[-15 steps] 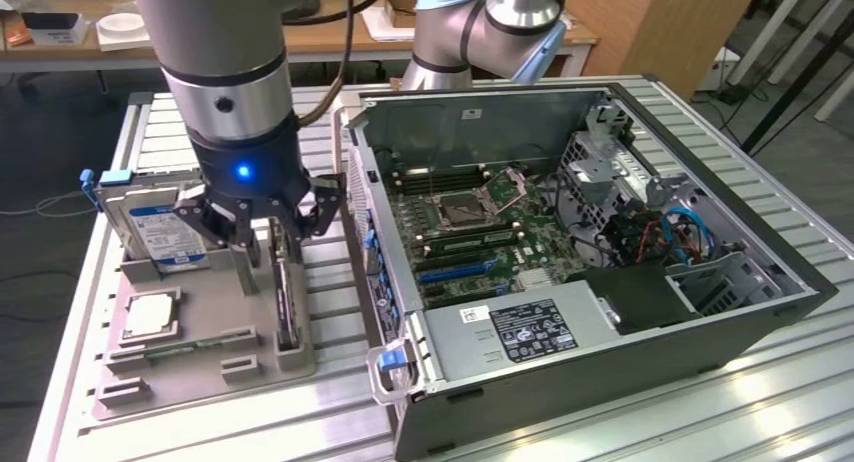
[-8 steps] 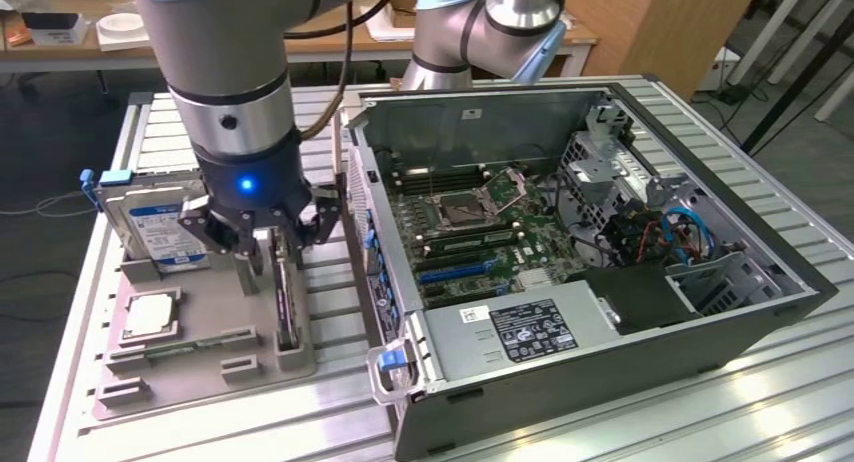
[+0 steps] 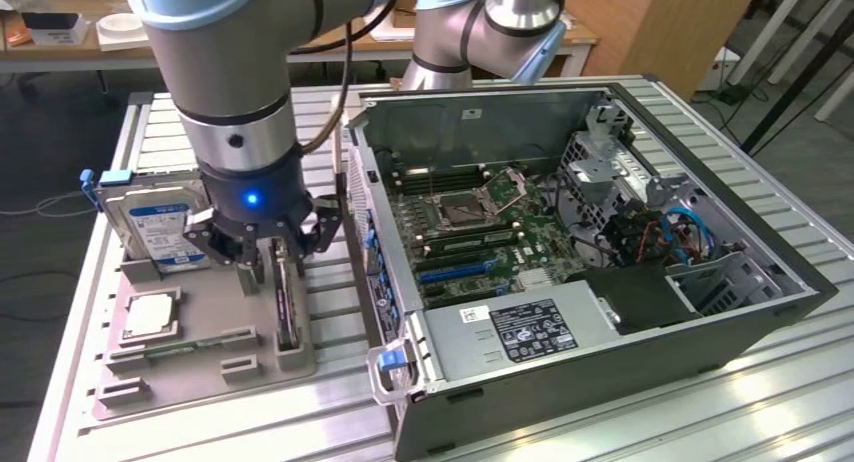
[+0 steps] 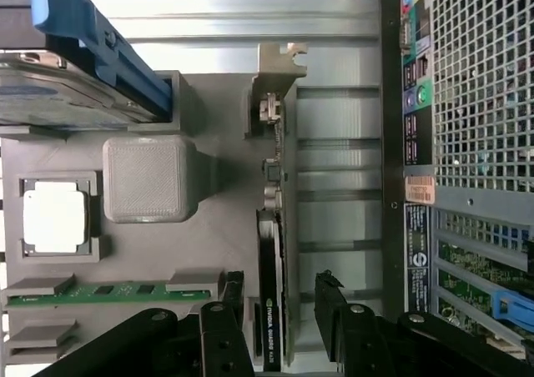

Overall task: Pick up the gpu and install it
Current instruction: 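Pick up the gpu and move the gpu toward the slot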

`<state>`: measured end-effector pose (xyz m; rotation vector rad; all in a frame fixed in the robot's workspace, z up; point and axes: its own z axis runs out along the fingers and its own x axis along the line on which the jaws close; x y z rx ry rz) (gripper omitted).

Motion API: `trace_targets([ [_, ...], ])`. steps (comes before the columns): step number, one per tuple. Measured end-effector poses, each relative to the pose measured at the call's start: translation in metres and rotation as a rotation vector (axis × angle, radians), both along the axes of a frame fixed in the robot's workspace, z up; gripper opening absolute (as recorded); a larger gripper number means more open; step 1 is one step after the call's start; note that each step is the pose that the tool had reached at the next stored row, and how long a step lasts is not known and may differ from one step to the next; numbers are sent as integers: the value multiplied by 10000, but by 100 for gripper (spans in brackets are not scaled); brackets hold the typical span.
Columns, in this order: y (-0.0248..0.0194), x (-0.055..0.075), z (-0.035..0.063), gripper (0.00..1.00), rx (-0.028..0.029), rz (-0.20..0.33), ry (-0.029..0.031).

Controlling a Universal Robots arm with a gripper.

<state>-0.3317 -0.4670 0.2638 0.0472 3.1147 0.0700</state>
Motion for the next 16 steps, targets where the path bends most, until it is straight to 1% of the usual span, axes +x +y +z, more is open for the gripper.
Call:
trace_targets([
  [5,0,0,-92,47,-1,608,5],
  [8,-1,-4,-146,47,-1,840,5],
  [16,-1,-36,-291,47,-4,851,5],
])
